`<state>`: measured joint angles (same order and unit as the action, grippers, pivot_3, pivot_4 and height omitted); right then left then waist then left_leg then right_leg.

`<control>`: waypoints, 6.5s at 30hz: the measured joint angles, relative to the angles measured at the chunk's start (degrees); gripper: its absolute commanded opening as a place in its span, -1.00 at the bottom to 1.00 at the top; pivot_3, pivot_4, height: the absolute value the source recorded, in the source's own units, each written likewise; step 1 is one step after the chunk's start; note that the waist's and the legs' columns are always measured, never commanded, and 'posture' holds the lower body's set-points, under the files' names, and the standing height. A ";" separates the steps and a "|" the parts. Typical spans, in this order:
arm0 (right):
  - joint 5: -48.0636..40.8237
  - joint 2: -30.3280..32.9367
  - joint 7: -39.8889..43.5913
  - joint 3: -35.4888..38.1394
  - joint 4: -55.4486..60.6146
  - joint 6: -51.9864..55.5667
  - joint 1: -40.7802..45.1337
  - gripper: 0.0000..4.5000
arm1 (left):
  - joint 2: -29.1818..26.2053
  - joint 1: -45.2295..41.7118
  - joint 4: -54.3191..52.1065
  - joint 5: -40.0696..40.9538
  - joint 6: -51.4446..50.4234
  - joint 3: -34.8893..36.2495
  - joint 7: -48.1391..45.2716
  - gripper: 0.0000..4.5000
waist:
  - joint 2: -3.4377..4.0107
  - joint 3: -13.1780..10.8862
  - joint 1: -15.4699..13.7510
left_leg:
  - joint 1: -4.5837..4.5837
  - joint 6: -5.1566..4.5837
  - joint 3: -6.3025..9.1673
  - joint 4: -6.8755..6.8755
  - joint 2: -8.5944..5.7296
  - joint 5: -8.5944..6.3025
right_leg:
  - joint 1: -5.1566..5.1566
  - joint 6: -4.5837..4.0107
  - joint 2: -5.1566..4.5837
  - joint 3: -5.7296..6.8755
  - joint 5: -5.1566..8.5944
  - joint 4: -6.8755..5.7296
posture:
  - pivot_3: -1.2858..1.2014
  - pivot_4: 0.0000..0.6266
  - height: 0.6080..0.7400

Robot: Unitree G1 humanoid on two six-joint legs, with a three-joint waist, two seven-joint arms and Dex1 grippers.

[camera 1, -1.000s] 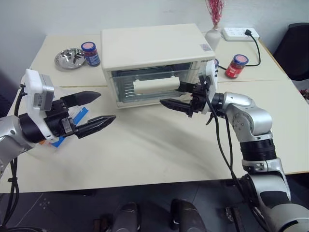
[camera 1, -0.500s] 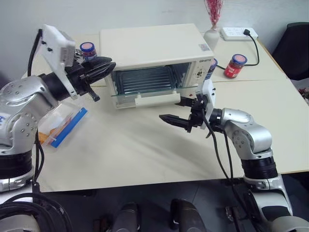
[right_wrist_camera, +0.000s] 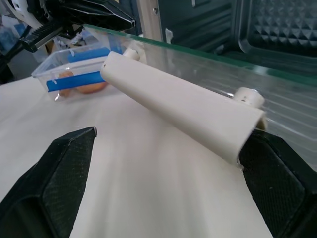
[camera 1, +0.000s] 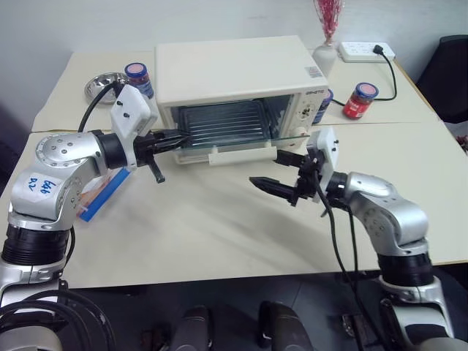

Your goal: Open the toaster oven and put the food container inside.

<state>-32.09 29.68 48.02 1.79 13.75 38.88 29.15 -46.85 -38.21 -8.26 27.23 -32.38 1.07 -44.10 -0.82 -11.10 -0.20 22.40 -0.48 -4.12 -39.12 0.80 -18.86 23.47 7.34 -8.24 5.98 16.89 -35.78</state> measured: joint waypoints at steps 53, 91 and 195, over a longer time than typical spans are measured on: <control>-16.52 14.55 17.32 1.07 -4.85 8.63 15.07 1.00 | 25.87 16.09 -41.73 3.34 -60.53 63.71 47.17 0.08 | -0.20 0.08 -1.15 | -0.12 -0.03 0.58 -0.16 -0.01 0.00 | -0.22 0.01 -0.10 -0.01 -0.02 -0.03 | 0.03 -0.52 1.00; -22.66 13.49 2.79 5.49 6.19 12.50 12.85 1.00 | 25.13 6.29 -18.03 -13.52 -60.60 58.45 56.38 -0.99 | -0.37 0.10 -0.92 | -0.11 0.05 0.42 -0.02 0.01 -0.04 | -0.04 0.01 -0.14 -0.05 -0.02 -0.04 | 0.03 -0.52 1.00; -2.72 5.12 -6.85 -5.97 3.22 2.10 -3.84 -0.34 | 2.31 5.44 1.30 3.39 -9.45 -2.30 -13.62 -1.00 | -0.45 0.05 -0.83 | -0.03 -0.02 0.13 -0.07 0.01 0.00 | -0.04 -0.04 -0.03 0.03 0.01 -0.03 | 0.03 -0.52 1.00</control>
<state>-34.81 34.80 41.17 -4.18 16.97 40.98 25.31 -44.54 -32.77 -6.97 30.62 -41.83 -1.23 -57.72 -1.27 -11.05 -1.03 22.37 -0.49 -3.99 -39.19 0.81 -18.86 23.43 7.31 -8.27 6.01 16.90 -35.81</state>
